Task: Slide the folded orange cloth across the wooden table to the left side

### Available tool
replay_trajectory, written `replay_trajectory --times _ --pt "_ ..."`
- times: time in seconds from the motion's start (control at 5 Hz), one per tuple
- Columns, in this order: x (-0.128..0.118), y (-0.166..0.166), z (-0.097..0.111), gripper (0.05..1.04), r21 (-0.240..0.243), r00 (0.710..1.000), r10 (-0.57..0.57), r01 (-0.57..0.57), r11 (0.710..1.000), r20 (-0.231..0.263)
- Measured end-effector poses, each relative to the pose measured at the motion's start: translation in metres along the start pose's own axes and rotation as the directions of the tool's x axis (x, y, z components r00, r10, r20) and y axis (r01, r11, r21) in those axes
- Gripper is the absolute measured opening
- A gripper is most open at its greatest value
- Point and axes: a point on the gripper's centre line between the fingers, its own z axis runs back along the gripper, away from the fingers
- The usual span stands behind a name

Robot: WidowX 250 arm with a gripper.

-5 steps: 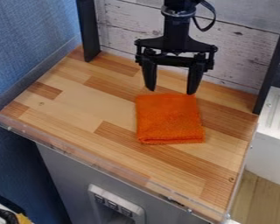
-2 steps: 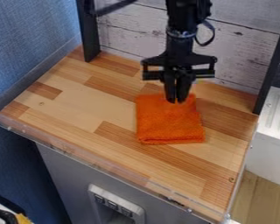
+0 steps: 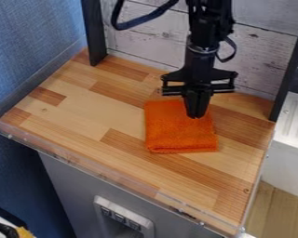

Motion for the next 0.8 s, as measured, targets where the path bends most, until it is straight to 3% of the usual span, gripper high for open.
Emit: replay_trajectory --times 0.6,0.8 --pt "-0.002 0.001 -0.025 0.059 -0.006 1.0 0.011 -0.011 1.0 0.005" --pt "-0.002 0.011 -0.028 0.059 -0.013 0.998 -0.058 0.058 0.998 -0.001"
